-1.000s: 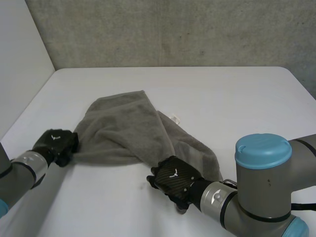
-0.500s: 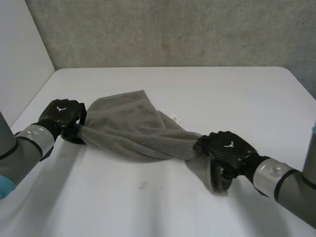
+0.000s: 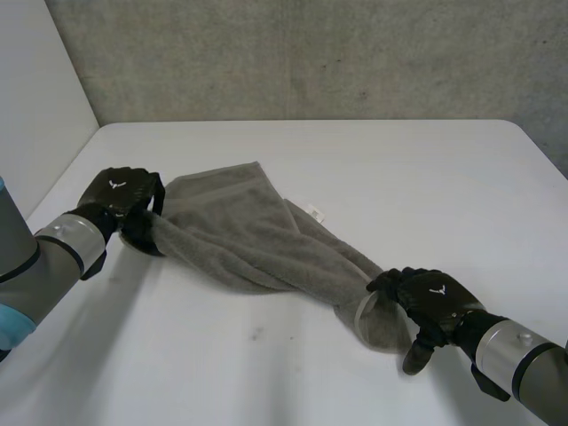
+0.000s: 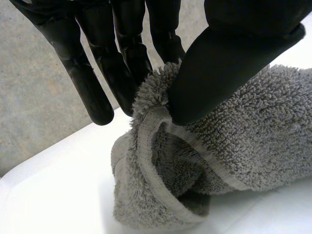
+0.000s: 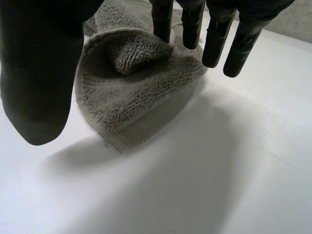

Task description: Fold the towel.

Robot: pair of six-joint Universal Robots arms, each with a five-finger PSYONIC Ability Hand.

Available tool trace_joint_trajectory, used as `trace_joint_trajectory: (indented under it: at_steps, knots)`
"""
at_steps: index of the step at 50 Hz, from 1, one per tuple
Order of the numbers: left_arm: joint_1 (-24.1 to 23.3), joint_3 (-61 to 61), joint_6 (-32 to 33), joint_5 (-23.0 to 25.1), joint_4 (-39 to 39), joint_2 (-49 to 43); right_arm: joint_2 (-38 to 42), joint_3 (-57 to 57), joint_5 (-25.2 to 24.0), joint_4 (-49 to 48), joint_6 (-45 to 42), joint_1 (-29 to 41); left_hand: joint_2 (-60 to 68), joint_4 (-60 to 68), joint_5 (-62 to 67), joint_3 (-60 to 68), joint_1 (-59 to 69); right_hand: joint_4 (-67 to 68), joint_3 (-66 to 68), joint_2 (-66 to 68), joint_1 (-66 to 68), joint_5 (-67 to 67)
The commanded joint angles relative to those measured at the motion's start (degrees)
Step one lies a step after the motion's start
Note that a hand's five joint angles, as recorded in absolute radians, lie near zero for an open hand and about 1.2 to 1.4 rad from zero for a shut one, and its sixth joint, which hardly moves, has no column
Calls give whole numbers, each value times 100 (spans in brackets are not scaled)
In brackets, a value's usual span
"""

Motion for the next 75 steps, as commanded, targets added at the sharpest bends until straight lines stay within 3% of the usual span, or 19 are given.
trace_joint_trajectory:
  at_steps: [1, 7, 14, 18, 27, 34, 39, 46, 48, 75]
  knots:
    - [-37, 63, -76, -9, -9, 0, 6, 62, 57, -332, 88, 30, 1023, 1026, 1131, 1035, 1188, 543, 631, 584, 673, 647]
    - [-37, 81, -85, 0, -9, 9, 67, 106, 92, -596, 62, 48, 1023, 1026, 1131, 1035, 1188, 1371, 1459, 1412, 1501, 1475]
    - [-37, 90, -85, 0, -9, 0, 85, 88, 180, -623, 35, 57, 1023, 1026, 1131, 1035, 1188, 1304, 1392, 1345, 1434, 1408]
    - [-37, 90, -85, -9, -9, 0, 129, 97, 189, -632, 9, 57, 1023, 1026, 1131, 1035, 1188, 498, 586, 539, 628, 602]
    - [-19, 99, -85, 0, -9, -17, 76, 141, 391, -737, 53, -14, 1023, 1026, 1131, 1035, 1188, 833, 921, 874, 963, 937]
    - [-10, 99, -120, -9, -9, -17, -249, 202, 453, -693, 26, 13, 1023, 1026, 1131, 1035, 1188, 2330, 2417, 2371, 2459, 2434]
    - [-10, 90, -164, -9, -9, -17, -197, 264, 382, -684, 44, 65, 1023, 1026, 1131, 1035, 1188, 1258, 1345, 1299, 1387, 1361]
    - [-19, 81, -173, -9, -9, -17, -65, 291, 400, -702, 0, 83, 1023, 1026, 1131, 1035, 1188, 1102, 1190, 1143, 1232, 1206]
    - [-19, 81, -173, -9, -9, -17, 23, 299, 374, -754, 0, 92, 1023, 1026, 1131, 1035, 1188, 483, 571, 524, 613, 587]
    - [-19, 55, -208, 0, -18, 0, 594, -52, 558, -1299, -52, 531, 1023, 1026, 1131, 1035, 1188, 1270, 1358, 1311, 1400, 1374]
